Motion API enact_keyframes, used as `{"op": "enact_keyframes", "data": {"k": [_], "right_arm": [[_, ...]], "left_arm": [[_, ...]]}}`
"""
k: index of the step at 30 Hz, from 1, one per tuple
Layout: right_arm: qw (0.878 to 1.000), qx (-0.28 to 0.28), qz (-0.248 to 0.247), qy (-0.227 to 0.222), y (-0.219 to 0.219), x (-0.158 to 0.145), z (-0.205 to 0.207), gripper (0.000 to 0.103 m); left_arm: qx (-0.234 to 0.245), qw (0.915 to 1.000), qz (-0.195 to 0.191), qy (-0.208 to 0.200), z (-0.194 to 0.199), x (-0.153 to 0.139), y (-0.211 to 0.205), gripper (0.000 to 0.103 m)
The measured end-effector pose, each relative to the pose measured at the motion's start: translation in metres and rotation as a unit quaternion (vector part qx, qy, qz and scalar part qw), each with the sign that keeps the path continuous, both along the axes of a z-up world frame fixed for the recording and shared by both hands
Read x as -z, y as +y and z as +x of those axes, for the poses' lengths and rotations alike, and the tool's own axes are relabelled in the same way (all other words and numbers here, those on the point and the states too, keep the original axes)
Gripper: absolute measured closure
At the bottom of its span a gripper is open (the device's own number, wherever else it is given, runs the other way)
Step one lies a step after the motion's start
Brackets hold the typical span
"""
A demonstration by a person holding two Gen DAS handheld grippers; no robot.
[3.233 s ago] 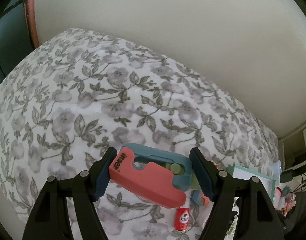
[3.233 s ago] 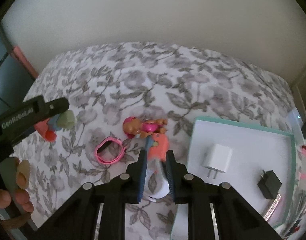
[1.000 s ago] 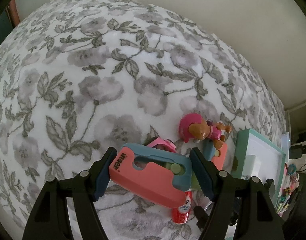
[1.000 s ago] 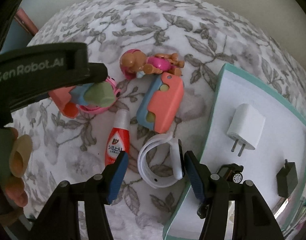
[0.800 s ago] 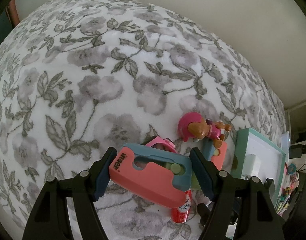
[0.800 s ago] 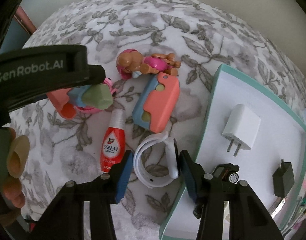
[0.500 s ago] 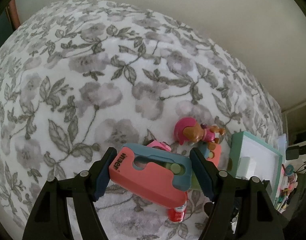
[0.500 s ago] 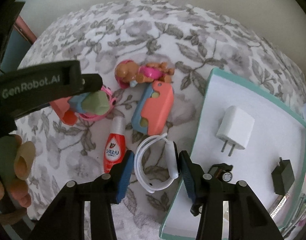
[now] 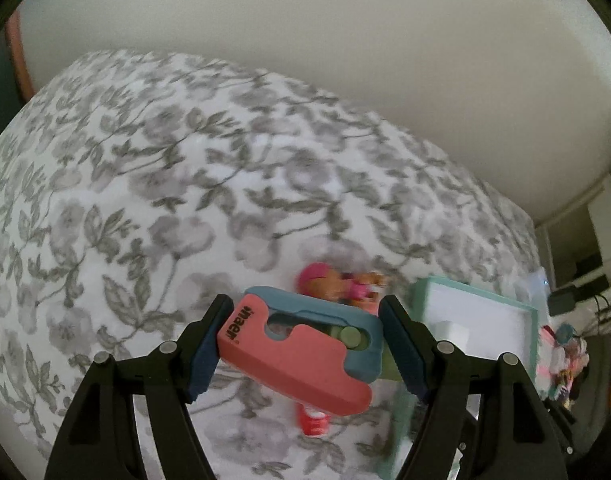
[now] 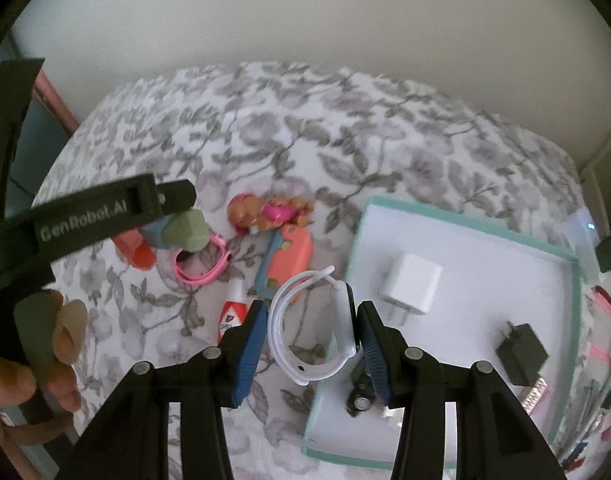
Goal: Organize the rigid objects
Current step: 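Carry the coral piece and white band over the teal-rimmed tray with both tools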
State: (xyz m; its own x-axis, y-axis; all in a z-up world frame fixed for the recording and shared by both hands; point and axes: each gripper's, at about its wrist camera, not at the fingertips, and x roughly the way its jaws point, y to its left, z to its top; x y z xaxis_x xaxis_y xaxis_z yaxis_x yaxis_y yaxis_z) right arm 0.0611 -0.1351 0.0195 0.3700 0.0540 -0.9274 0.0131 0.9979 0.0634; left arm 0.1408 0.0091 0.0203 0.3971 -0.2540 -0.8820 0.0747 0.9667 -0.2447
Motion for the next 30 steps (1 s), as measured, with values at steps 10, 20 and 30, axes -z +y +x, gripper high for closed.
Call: {"op": "enact_keyframes", "data": {"k": [10,20,30], "right_arm": [[0.995,0.101,-0.008,-0.022,-0.064,-0.021,-0.034,0.054],[0.983,0.183,-0.018,0.015,-0.124,0.001,-0.056,0.054],[0.973,0.217,-0.026,0.067,-0.154,0.035,-0.063,0.054]], "left_arm": [[0.066,0.9974,-0.016,-0.024,-0.025,-0.023,-0.058,0.027],[0.12,0.9924,-0.006,-0.027,-0.049,-0.013,-0.126,0.027],[0.146,0.9893,0.01,0.004,-0.055,0.02,-0.167,0.027]]}}
